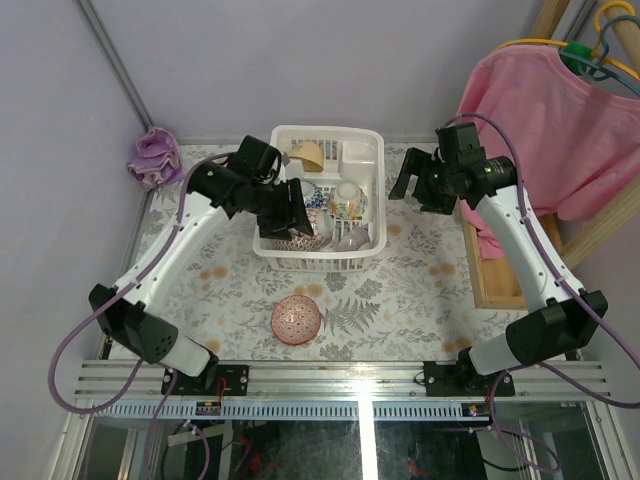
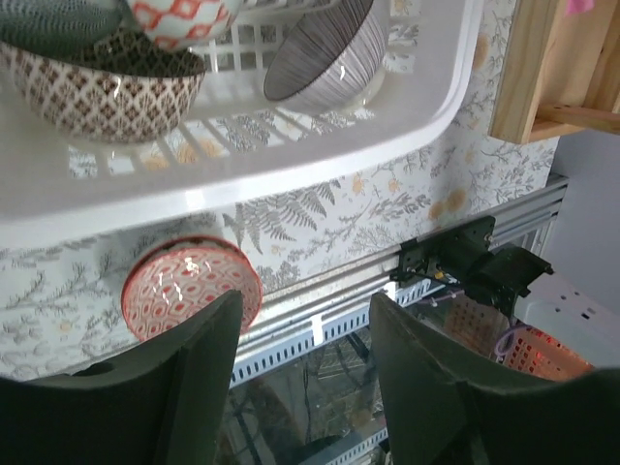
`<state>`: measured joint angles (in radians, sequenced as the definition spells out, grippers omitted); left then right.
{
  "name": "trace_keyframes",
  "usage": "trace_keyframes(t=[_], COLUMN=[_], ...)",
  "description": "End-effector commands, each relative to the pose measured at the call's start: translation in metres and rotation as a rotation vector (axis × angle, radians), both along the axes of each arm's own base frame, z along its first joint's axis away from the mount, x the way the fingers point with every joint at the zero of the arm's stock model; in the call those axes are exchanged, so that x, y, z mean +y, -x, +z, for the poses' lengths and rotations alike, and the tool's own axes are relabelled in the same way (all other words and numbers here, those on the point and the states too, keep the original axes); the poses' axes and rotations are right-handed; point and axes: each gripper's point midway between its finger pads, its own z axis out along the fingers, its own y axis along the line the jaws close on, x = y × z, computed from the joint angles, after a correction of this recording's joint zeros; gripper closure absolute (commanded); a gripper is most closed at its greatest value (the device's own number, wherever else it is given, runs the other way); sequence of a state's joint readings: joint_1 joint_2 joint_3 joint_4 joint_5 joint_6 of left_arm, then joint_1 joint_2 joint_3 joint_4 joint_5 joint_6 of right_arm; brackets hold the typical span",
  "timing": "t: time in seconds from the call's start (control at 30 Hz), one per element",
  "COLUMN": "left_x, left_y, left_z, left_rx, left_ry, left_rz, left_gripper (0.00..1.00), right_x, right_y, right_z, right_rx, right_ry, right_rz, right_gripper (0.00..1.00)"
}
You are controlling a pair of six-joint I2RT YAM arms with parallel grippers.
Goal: Load the bowls into the dish rack
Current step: Adjust the bowl in the dish rack, then pick up the bowl from the center of the board.
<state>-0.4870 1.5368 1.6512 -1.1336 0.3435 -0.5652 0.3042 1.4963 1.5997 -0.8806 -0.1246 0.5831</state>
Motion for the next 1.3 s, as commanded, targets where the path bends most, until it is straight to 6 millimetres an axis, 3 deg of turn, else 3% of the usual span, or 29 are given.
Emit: trace_keyframes(t=[0.0,0.3,0.6,0.83,1.27], left_x=[0.014,-0.006,-0.041,-0.049,-0.044], left_y=[0.042,0.075,0.112,0.118,0.128], left_z=[0.009,-0.003,-0.05,-0.076,-0.14], left_rx=[0.099,0.17,0.289,0.288,0.287], left_ry=[-0.012,-0.028,-0.093,-0.196,-0.363], left_rz=[0.043,0.013,-0.143,-0.196,-0.234], left_gripper=[0.45,0.45,0.45,0.45,0.48], right_x=[-0.002,0.001,-0.001,-0.006,-0.011], right_y=[0.026,0.037,0.047,0.055,0.069], right_z=[-0.002,-0.003,0.002,0.004,-0.002], right_rx=[0.037,0.035,0.031,0.029,0.048], right_ry=[-0.011,-0.028,-0.039,-0.033,-0.029], right_rz=[0.046,0.099,0.115,0.111,0.112], right_gripper=[0.1,0.1,0.09,0.1,0.09])
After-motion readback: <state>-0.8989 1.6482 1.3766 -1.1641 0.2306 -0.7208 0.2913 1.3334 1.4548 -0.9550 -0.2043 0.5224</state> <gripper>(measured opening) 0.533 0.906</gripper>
